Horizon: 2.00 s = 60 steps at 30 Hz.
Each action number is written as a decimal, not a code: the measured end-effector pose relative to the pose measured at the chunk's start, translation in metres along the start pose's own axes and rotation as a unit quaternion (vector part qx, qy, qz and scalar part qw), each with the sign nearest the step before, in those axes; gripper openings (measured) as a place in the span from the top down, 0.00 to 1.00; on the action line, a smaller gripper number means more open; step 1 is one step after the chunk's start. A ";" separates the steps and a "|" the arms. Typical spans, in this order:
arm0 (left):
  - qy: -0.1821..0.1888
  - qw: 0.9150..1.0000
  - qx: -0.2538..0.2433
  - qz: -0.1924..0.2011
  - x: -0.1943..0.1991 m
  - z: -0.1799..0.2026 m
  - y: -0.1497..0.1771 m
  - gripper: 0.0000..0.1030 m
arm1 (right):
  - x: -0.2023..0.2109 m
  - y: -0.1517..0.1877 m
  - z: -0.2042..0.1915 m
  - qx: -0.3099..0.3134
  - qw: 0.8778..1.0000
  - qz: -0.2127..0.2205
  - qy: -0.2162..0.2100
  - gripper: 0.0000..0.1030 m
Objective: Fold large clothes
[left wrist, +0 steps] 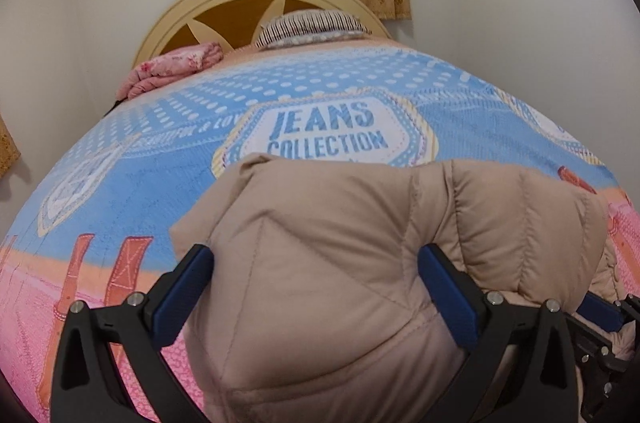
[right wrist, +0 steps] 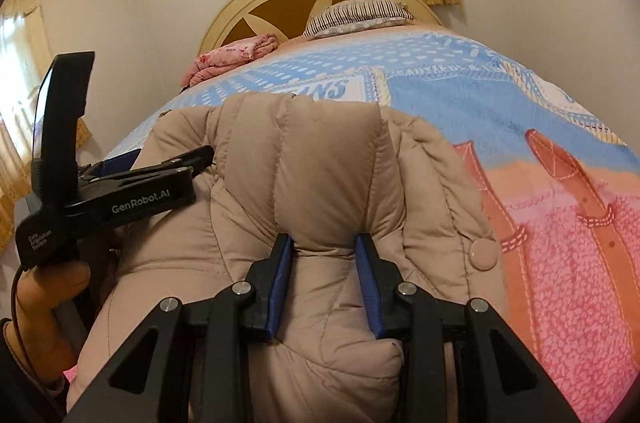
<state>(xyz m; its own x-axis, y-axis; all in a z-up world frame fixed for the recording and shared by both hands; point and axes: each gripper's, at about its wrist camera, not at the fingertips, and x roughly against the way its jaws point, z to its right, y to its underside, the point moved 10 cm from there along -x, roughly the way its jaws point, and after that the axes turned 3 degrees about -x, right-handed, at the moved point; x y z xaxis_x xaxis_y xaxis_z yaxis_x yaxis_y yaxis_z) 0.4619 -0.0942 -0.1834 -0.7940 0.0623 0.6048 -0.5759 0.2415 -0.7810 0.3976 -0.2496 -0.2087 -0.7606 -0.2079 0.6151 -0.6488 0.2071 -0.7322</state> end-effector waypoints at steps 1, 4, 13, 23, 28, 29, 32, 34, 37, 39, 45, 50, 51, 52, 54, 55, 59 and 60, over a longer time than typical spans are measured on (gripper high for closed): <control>0.003 1.000 0.000 -0.004 -0.002 0.000 0.001 0.00 | 0.000 0.002 0.001 -0.002 1.000 -0.001 -0.001 0.68; 0.009 1.000 0.001 -0.010 -0.006 -0.001 0.005 0.00 | -0.004 0.000 -0.001 0.000 1.000 -0.006 0.003 0.68; 0.014 1.000 0.005 -0.017 -0.012 0.000 0.010 0.00 | -0.005 0.004 -0.005 -0.003 1.000 -0.013 0.002 0.68; 0.025 0.999 0.013 -0.023 -0.016 0.000 0.012 0.00 | -0.007 0.006 -0.005 -0.002 1.000 -0.015 0.007 0.68; 0.025 0.999 0.012 -0.024 -0.017 0.000 0.012 0.00 | -0.007 0.007 -0.005 -0.001 1.000 -0.014 0.008 0.68; 0.026 0.999 0.012 -0.024 -0.017 -0.001 0.012 0.00 | -0.008 0.007 -0.005 -0.001 1.000 -0.014 0.008 0.68; 0.026 0.999 0.012 -0.024 -0.017 -0.001 0.012 0.00 | -0.007 0.007 -0.005 0.000 1.000 -0.014 0.009 0.68; 0.026 0.999 0.012 -0.024 -0.017 -0.001 0.013 0.00 | -0.007 0.007 -0.005 0.000 1.000 -0.014 0.009 0.68; 0.025 0.999 0.011 -0.025 -0.017 -0.001 0.013 0.00 | -0.008 0.007 -0.004 0.001 1.000 -0.015 0.010 0.68; 0.024 0.999 0.011 -0.025 -0.018 0.000 0.013 0.00 | -0.008 0.007 -0.004 0.001 1.000 -0.016 0.011 0.68; 0.024 0.999 0.010 -0.025 -0.019 0.000 0.013 0.00 | -0.008 0.007 -0.004 0.001 1.000 -0.016 0.012 0.68; 0.024 0.999 0.010 -0.025 -0.019 0.000 0.013 0.00 | -0.009 0.008 -0.004 0.000 1.000 -0.017 0.013 0.68; 0.024 0.999 0.010 -0.025 -0.019 0.000 0.013 0.00 | -0.009 0.008 -0.004 0.000 1.000 -0.017 0.013 0.68; 0.024 0.999 0.010 -0.025 -0.019 -0.001 0.013 0.00 | -0.009 0.008 -0.004 0.001 1.000 -0.017 0.013 0.68; 0.024 0.999 0.010 -0.025 -0.019 0.000 0.012 0.00 | -0.009 0.008 -0.004 0.000 1.000 -0.017 0.013 0.68; 0.024 0.999 0.009 -0.025 -0.019 0.000 0.012 0.00 | -0.009 0.008 -0.004 0.000 1.000 -0.017 0.013 0.68; 0.023 0.999 0.008 -0.025 -0.019 0.000 0.013 0.00 | -0.010 0.008 -0.004 0.001 1.000 -0.017 0.014 0.68; 0.023 0.999 0.007 -0.027 -0.020 0.000 0.013 0.00 | -0.010 0.008 -0.004 0.001 1.000 -0.018 0.015 0.68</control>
<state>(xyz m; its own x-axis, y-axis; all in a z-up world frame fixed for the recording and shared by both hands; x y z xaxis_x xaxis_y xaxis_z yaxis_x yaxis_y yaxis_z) 0.4699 -0.0918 -0.2057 -0.7524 0.0945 0.6519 -0.6202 0.2321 -0.7494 0.3995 -0.2419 -0.2193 -0.7373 -0.1871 0.6491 -0.6755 0.1975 -0.7104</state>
